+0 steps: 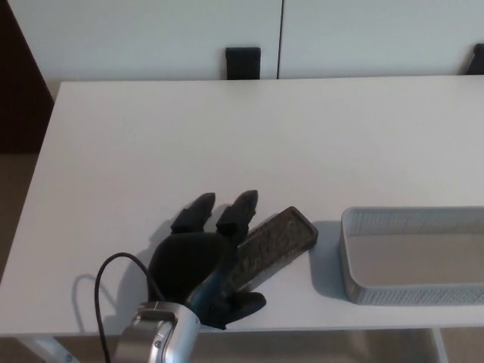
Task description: The robot walks towards a desk on which an eraser is kept on the left hand side and a container is kept on the right hand side. The robot picks up the eraser using its left hand and places it in the container.
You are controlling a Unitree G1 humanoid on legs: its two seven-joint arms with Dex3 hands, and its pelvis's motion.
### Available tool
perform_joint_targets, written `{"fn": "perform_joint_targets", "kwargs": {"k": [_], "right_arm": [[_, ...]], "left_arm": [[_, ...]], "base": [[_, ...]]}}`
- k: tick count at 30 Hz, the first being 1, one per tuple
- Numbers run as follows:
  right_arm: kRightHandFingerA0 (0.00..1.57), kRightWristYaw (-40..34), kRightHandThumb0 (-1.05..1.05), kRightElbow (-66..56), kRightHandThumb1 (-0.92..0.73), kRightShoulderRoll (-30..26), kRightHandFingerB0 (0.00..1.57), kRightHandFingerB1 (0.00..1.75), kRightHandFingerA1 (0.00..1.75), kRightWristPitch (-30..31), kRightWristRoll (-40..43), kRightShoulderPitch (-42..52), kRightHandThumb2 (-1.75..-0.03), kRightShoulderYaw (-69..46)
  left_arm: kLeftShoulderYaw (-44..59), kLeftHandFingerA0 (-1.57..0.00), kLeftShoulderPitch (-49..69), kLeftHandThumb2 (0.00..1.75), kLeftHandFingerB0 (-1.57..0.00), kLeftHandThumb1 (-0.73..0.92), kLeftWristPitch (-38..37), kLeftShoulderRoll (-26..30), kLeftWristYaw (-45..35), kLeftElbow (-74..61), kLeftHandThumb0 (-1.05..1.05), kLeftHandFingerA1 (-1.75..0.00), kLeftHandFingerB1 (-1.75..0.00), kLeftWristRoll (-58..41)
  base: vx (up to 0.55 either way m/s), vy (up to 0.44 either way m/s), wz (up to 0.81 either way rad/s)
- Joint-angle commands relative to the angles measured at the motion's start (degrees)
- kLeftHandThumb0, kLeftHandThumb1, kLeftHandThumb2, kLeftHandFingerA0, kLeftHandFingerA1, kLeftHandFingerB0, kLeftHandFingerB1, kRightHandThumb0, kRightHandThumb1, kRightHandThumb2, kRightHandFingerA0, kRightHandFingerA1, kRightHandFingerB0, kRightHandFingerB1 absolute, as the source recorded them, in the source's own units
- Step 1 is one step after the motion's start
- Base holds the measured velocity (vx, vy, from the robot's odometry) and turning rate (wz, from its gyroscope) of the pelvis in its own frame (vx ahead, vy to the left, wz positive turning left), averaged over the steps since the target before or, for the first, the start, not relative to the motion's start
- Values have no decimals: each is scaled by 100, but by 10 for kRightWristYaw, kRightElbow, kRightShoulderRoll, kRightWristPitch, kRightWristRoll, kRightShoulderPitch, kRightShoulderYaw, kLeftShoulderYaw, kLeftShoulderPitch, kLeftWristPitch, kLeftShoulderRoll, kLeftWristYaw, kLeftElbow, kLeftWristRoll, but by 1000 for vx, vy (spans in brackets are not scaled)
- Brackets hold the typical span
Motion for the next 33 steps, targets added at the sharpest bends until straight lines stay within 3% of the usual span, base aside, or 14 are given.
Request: {"fn": "perform_joint_targets", "kwargs": {"k": [1,6,7,8,9,22,23,25,26,27,28,31,32,33], "right_arm": [[51,3,-35,-2,-55,-12,34,42,52,3,1,2,-55,0],[51,2,-36,-6,-54,-11,34,43,52,8,3,-2,-55,-1],[52,5,-35,-6,-55,-11,34,43,52,8,5,-2,-55,-1],[51,9,-36,-5,-54,-10,34,43,52,7,9,-4,-55,-3],[52,9,-35,-2,-55,-11,35,43,52,5,8,-4,-55,-3],[52,26,-36,-6,-55,-13,34,43,52,2,14,-5,-55,-9],[51,29,-36,-6,-55,-12,34,43,53,3,17,-5,-55,-10],[51,28,-38,-9,-55,-14,34,42,52,10,11,-8,-55,-7],[51,27,-37,-8,-55,-13,35,42,52,12,11,-10,-55,-7],[52,27,-37,-8,-55,-13,35,42,52,13,10,-12,-55,-7],[52,26,-37,-9,-55,-15,35,42,52,14,8,-12,-55,-7],[52,24,-36,-14,-54,-18,35,43,52,15,2,-14,-55,-4],[51,27,-37,-15,-54,-19,35,43,52,18,2,-15,-55,-4],[51,30,-36,-17,-54,-20,36,43,52,20,4,-14,-55,-4]], "left_arm": [[-4,0,1,83,-1,51,25,0,28,18,-77,-4,-10,34],[-7,0,-4,85,-3,47,21,-11,33,36,-69,-17,-21,26],[-7,0,-5,57,-1,59,18,-12,32,39,-66,-20,-22,23],[-9,0,-9,59,-1,61,21,-13,18,40,-66,-19,-22,21],[-12,0,-12,86,0,47,26,-15,11,41,-67,-21,-23,25],[-36,-7,-56,82,-7,48,46,-48,-28,78,-74,-31,-22,22],[-39,-5,-62,86,0,50,49,-46,-36,83,-70,-40,-25,24],[-37,-44,-82,86,-7,62,52,-43,-66,95,-62,-52,-33,14],[-36,-75,-90,64,-21,81,44,-39,-70,101,-46,-64,-28,9],[-35,-84,-94,66,-39,85,39,-37,-70,106,-31,-120,-34,7],[-35,-80,-98,67,-47,87,42,-34,-80,112,-23,-131,-37,3],[-33,-78,-108,65,-62,82,48,-22,-116,124,-24,-129,-43,-8],[-35,-70,-112,67,-73,82,52,-20,-122,135,-26,-142,-52,-6],[-32,-67,-112,67,-69,82,55,-19,-123,144,-26,-140,-56,-9]], "base": [[0,0,0],[0,0,0],[0,0,0],[0,0,0],[0,0,0],[0,0,0],[0,0,0],[0,0,0],[0,0,0],[0,0,0],[0,0,0],[0,0,0],[0,0,0],[0,0,0]]}}
